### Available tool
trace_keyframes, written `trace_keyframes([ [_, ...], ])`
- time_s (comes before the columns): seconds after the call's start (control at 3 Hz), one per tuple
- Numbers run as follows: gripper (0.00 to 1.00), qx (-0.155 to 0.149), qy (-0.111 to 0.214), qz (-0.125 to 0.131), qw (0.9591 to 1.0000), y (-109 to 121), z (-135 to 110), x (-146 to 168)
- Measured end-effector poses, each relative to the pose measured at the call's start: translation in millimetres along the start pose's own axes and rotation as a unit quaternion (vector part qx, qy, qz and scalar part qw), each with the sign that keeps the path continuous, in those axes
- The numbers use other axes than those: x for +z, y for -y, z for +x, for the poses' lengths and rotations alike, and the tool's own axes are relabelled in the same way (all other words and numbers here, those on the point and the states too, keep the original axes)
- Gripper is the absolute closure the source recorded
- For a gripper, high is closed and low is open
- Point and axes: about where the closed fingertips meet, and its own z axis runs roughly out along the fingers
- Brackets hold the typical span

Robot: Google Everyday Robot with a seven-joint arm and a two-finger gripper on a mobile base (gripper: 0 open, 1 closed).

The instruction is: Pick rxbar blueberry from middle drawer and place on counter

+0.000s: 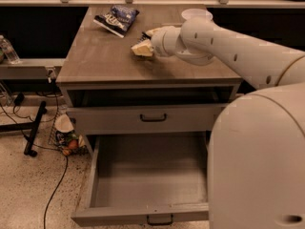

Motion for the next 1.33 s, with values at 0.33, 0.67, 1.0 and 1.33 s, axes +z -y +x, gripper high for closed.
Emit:
trace_keyframes([
  [0.33,0.43,0.001,-0.001,0.006,1.0000,9.5,1.0,11.7],
  [0.67,0.12,0.004,0.005,0.006,1.0000,12.2,-6.1,8.0],
  [1.0,0.00,0.008,0.015,0.000,0.9999,7.1,-16.2,-2.8],
  [1.33,0.00,0.010,0.039,-0.008,0.9991,-4.9,-42.4,-33.0],
])
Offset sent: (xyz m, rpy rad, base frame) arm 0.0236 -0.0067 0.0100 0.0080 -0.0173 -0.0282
